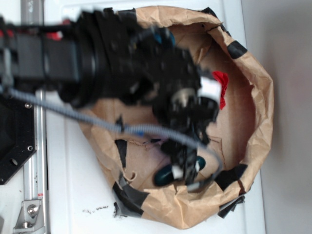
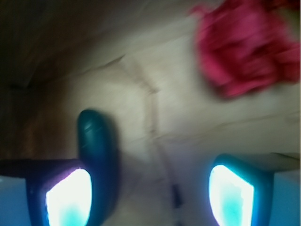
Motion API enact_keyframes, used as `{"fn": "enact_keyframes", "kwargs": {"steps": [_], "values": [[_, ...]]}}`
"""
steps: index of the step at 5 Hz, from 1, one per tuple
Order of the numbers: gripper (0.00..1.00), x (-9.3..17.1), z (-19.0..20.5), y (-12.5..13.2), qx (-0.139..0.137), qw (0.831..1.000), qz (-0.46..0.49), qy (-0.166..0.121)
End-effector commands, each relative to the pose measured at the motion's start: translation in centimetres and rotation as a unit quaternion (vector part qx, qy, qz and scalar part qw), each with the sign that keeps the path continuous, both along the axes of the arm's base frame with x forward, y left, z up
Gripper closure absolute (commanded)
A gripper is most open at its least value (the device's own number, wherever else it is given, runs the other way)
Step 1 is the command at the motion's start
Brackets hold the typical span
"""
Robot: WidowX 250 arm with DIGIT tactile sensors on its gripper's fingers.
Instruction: Grab the plastic pickle.
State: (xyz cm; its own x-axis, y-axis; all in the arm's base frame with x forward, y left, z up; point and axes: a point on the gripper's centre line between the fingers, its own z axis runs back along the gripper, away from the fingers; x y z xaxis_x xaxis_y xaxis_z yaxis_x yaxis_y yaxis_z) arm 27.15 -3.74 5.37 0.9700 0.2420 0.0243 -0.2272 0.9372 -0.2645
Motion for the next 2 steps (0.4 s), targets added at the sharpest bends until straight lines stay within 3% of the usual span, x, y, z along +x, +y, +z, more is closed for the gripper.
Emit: {"fn": "enact_keyframes", "kwargs": {"steps": [1,2], "values": [[0.0,-0.9,-1.1,-4.6,0.009,0.999,-0.052,-0.009],[1.0,-0.2,-2.9,-3.4,0.057,0.996,-0.067,0.008]]}}
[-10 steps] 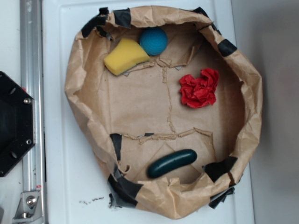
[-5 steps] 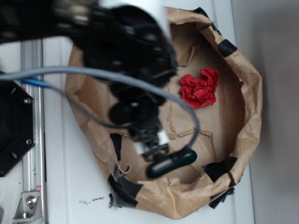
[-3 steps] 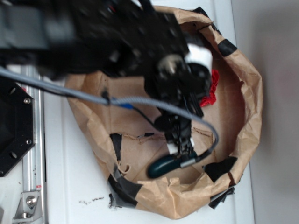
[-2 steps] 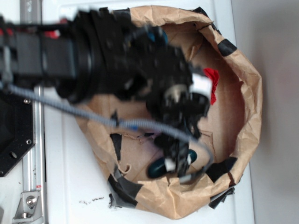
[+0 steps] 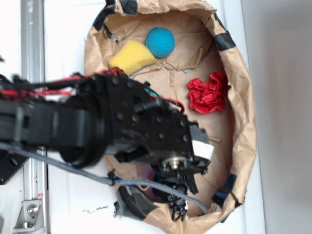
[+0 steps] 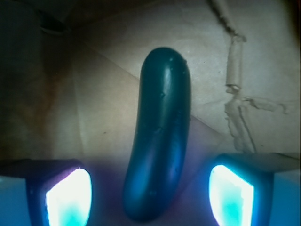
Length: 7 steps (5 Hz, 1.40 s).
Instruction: Grab the plastic pickle.
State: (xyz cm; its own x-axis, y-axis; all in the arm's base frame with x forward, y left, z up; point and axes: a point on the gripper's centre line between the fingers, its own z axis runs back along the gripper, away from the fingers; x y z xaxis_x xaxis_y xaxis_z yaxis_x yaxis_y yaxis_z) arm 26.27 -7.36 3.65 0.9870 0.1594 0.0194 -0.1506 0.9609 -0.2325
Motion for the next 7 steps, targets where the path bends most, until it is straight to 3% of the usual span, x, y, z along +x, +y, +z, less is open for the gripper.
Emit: {"fn": "enact_keyframes", "kwargs": {"steps": [1,2,3,4,5,6,7], "values": [[1.0,1.9,-0.4,2.3,0.052,0.998,-0.014,-0.025],[1.0,3.5,3.3,6.4,0.081,0.995,0.013,-0.049],[1.0,3.2,8.8,9.5,0.141,0.988,-0.004,-0.057],[1.0,2.2,13.8,10.5,0.132,0.983,-0.046,-0.12],[1.0,1.2,16.7,9.1,0.155,0.977,-0.084,-0.123],[1.0,0.4,16.2,9.1,0.167,0.971,-0.098,-0.139],[1.0,0.1,15.5,9.5,0.171,0.974,-0.083,-0.123]]}}
